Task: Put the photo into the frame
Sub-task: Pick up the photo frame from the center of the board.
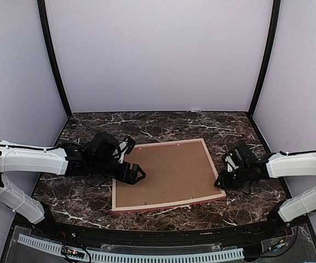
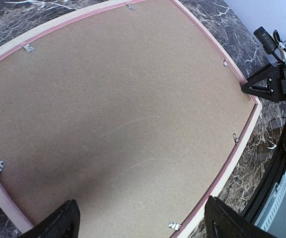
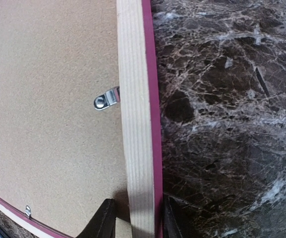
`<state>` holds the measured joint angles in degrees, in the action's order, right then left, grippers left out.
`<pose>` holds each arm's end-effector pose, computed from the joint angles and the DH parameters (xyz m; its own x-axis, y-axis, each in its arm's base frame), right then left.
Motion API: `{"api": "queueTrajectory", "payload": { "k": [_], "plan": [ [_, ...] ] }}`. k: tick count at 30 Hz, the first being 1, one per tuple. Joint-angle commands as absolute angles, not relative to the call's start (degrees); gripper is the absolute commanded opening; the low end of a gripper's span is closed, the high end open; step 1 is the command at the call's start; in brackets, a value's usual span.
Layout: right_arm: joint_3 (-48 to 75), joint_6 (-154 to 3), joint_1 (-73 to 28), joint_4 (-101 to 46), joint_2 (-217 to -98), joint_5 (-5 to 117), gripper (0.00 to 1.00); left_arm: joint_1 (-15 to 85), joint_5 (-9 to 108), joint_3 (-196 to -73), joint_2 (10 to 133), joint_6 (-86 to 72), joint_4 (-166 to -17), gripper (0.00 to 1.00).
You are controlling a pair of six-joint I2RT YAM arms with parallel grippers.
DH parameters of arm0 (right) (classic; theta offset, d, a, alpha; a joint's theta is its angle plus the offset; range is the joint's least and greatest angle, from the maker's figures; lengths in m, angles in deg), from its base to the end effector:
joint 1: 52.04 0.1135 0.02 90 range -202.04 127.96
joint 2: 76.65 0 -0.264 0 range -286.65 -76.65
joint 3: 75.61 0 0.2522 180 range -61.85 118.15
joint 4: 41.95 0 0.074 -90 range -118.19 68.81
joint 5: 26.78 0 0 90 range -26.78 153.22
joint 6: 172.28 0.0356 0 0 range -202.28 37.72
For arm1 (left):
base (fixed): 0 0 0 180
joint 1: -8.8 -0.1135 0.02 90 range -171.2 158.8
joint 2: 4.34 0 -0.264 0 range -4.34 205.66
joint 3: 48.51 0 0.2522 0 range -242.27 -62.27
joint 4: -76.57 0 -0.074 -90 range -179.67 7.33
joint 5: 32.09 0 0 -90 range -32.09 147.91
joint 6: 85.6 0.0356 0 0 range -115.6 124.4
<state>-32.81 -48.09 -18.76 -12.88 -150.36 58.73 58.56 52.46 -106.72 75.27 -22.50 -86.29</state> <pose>0.1800 0.1215 0.1425 -0.9246 0.0633 -0.3757 -0.0728 0.9386 0.3372 0.1866 -0.2257 0.2130 -0.7245 0.1589 -0.6708 0.5384 0.7381 -0.4067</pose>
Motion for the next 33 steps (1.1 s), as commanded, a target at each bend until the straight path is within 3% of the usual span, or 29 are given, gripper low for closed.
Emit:
{"api": "queueTrajectory", "payload": {
  "k": [1, 18, 28, 33],
  "plan": [
    [-32.8, -47.3, -18.3, -13.1, -153.4, 60.3, 0.31, 61.6, 55.8, -110.5, 77.1, -17.7, -86.8, 0.88],
    [-25.7, -48.4, -18.3, -19.4, -164.1, 62.1, 0.16, 68.6, 57.0, -118.7, 84.4, -10.0, -82.7, 0.87],
    [-19.0, -51.5, -19.5, -11.2, -159.7, 57.3, 0.00, 76.6, 70.0, -126.3, 92.3, -2.2, -75.3, 0.88],
    [-14.9, -53.3, -20.5, -5.2, -157.7, 55.2, 0.00, 80.5, 75.4, -129.6, 95.6, 1.2, -70.5, 0.90]
  ]
}}
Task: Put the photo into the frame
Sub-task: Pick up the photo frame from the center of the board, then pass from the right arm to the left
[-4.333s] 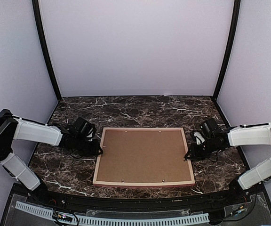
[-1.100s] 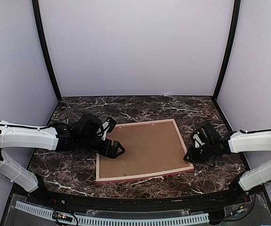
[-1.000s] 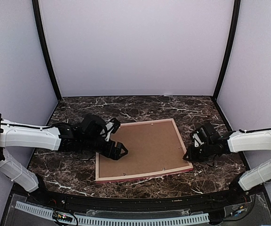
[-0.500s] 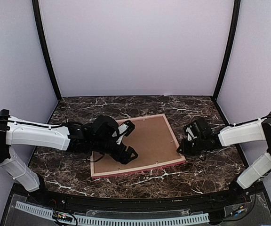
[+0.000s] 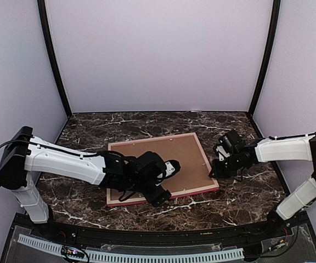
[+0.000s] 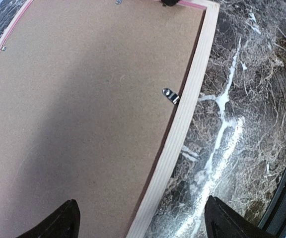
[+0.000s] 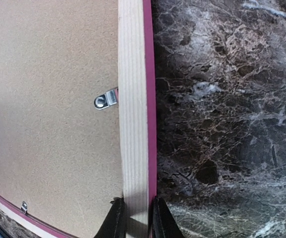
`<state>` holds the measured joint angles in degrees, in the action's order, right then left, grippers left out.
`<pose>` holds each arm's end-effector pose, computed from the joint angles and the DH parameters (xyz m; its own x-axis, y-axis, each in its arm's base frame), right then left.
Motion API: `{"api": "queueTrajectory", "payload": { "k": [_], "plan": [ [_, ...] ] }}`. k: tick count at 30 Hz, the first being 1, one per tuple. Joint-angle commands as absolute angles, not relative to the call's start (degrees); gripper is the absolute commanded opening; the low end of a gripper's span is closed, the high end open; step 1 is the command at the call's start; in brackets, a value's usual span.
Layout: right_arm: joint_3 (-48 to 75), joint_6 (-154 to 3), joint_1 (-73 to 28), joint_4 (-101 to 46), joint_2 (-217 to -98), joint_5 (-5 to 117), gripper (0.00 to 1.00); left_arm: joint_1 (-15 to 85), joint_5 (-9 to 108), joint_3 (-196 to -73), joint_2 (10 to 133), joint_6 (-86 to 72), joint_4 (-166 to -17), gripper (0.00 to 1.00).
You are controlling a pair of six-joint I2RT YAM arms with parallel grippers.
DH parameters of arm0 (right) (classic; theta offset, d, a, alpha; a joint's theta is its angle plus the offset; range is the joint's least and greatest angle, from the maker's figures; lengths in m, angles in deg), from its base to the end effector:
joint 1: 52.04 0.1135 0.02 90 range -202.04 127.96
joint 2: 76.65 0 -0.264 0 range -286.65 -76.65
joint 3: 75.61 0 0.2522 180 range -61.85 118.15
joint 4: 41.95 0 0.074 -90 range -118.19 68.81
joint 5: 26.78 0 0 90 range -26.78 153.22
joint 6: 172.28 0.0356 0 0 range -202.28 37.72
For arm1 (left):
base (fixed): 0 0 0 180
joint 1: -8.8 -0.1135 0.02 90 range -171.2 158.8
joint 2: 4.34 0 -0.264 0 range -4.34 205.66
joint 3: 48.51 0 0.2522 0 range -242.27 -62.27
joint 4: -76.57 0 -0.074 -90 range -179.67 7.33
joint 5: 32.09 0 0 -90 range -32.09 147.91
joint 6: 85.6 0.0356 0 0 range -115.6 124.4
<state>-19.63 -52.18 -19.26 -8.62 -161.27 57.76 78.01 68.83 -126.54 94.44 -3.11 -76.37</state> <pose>0.2235 0.1480 0.1589 -0.9312 -0.0059 -0.3644 -0.1266 0.9428 0.3083 0.1374 -0.3429 0.2043 -0.3748 0.6256 -0.6842 0.8309 0.5540 0.0514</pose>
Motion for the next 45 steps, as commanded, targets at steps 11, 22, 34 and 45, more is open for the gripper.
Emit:
{"api": "queueTrajectory", "payload": {
  "k": [11, 22, 34, 45],
  "plan": [
    [-11.5, -54.8, -22.5, 1.0, -155.9, 48.1, 0.00, 86.9, 89.2, -131.7, 98.6, 3.8, -62.2, 0.95],
    [-11.4, -55.6, -22.9, 3.8, -153.7, 43.3, 0.00, 87.2, 97.5, -128.5, 97.3, 2.4, -59.2, 0.93],
    [-12.3, -56.0, -22.9, 3.8, -153.3, 42.5, 0.00, 87.2, 99.4, -126.9, 96.8, 4.0, -61.4, 0.76],
    [-11.4, -56.5, -22.9, 4.7, -153.2, 43.3, 0.22, 87.2, 99.4, -127.4, 96.0, 4.0, -59.6, 0.48]
  ]
}}
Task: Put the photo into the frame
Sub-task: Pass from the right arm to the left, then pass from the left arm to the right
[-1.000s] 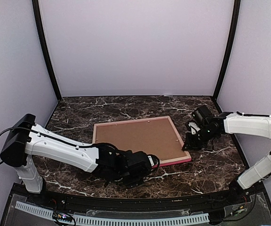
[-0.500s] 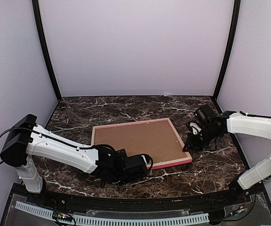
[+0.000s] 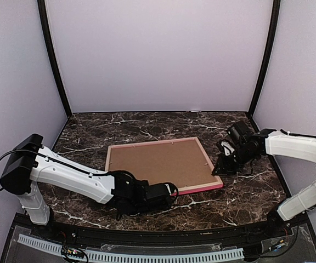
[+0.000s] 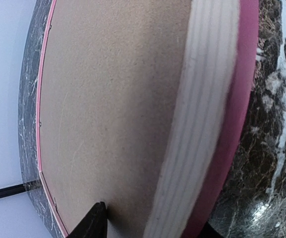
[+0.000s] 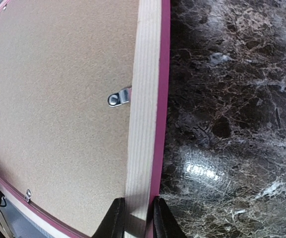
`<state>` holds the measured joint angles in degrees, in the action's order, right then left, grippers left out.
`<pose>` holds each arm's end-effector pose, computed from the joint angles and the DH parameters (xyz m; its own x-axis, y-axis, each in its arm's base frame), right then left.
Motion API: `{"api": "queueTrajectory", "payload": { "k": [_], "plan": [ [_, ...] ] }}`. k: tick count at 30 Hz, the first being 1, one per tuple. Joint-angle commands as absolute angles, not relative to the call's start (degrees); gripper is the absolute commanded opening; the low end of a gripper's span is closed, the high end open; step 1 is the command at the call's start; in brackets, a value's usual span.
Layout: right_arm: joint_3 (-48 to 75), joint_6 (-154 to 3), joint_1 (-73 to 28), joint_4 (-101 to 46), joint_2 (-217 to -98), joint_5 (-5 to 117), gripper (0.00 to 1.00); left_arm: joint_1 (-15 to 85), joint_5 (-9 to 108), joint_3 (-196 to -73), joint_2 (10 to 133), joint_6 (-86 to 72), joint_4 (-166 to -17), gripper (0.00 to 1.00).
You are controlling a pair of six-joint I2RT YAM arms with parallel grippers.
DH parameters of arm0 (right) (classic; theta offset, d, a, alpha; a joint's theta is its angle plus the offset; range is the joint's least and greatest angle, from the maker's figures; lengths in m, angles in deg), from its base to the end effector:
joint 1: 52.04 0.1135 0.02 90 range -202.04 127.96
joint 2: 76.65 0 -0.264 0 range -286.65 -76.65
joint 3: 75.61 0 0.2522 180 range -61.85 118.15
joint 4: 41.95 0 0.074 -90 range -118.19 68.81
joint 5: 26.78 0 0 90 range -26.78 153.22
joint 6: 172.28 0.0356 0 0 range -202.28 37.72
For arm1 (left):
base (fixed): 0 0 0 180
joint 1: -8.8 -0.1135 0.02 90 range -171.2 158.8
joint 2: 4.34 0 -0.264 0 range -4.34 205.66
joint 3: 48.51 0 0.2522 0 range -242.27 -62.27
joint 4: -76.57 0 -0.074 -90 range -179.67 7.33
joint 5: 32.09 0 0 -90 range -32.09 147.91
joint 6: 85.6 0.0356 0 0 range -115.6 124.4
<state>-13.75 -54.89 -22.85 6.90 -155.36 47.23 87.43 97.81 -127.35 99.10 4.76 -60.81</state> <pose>0.2172 0.1325 0.2007 -0.9677 -0.0340 -0.2499 -0.1381 0.9005 0.4122 0.0914 -0.3385 0.1719 -0.1773 0.9064 -0.3835 0.7043 0.3890 0.5938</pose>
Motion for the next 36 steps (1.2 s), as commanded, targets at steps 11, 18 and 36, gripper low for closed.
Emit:
{"api": "queueTrajectory", "payload": {
  "k": [11, 18, 36],
  "plan": [
    [-2.7, -58.2, -23.3, 10.6, -151.1, 49.4, 0.48, 87.2, 101.1, -130.5, 91.0, 8.1, -57.4, 0.28],
    [7.6, -60.6, -24.7, 14.4, -150.8, 52.7, 0.53, 86.7, 102.3, -135.0, 87.2, 14.4, -56.9, 0.15],
    [22.5, -66.5, -28.1, 18.1, -147.1, 56.2, 0.61, 74.7, 79.1, -160.7, 82.8, 19.5, -41.5, 0.00]
  ]
}}
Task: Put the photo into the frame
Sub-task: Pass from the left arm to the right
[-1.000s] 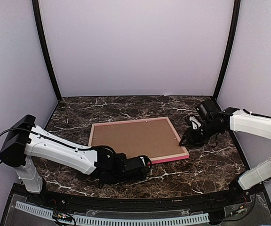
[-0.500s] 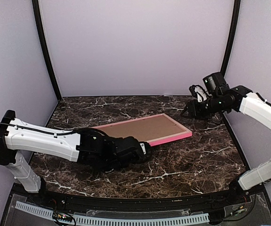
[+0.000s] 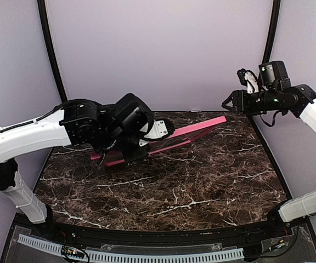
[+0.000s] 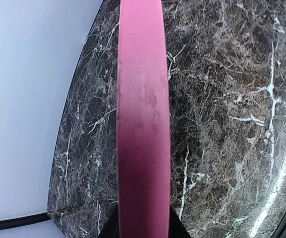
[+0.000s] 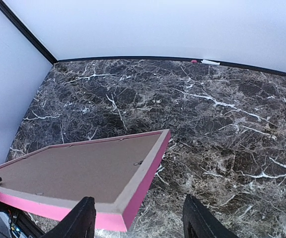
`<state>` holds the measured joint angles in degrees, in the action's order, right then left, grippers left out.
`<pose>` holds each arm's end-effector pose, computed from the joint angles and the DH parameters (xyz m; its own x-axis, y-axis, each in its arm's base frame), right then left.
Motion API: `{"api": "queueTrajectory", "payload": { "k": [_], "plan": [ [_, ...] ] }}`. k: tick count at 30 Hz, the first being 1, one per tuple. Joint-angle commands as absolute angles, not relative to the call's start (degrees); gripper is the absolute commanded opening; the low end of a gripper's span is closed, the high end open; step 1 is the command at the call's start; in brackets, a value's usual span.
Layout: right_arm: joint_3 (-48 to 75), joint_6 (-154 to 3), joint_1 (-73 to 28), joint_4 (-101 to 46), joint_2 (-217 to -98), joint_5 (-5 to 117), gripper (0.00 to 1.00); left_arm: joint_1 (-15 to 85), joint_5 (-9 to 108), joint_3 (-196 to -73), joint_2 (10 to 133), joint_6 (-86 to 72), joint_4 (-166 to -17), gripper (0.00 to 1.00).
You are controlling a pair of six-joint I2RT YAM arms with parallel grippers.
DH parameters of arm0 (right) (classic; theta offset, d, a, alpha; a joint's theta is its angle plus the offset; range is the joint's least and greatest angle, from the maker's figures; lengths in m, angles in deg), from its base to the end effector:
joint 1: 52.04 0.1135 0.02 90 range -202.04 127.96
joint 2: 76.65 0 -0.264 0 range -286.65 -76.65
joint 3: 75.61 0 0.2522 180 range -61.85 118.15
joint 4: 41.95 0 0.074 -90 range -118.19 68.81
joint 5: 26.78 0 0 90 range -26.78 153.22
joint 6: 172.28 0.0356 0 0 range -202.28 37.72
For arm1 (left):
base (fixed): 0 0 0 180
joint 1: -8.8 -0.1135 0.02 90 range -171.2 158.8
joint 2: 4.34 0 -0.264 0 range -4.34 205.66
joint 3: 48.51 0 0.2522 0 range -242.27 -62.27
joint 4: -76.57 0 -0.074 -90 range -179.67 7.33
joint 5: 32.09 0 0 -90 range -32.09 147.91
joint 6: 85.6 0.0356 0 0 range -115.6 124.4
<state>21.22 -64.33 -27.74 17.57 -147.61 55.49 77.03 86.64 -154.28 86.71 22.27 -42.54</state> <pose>0.2275 0.1080 0.4125 -0.6376 0.0472 -0.7690 -0.3294 0.8856 0.3275 0.1426 -0.3109 0.3656 -0.0426 0.8323 -0.5527 0.7397 0.3982 0.5425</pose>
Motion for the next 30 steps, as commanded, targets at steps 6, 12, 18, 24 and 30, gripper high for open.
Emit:
{"api": "queueTrajectory", "payload": {
  "k": [6, 12, 18, 24, 30],
  "plan": [
    [19.0, -70.7, -28.2, 12.9, -144.0, 53.8, 0.66, 70.8, 72.2, -165.8, 81.9, 20.5, -36.6, 0.00],
    [10.5, -73.5, -28.1, 2.5, -140.3, 43.3, 0.75, 66.5, 64.2, -166.4, 78.0, 22.1, -35.2, 0.00],
    [3.5, -77.1, -28.0, -7.0, -137.8, 35.1, 0.80, 63.3, 58.4, -164.0, 74.6, 22.9, -35.5, 0.00],
    [2.2, -81.9, -27.4, -10.5, -138.3, 30.1, 0.85, 61.2, 50.1, -163.5, 71.9, 23.5, -36.6, 0.00],
    [4.5, -86.6, -26.4, -11.3, -141.0, 25.6, 0.85, 60.1, 45.8, -162.1, 71.3, 23.8, -37.2, 0.00]
  ]
}}
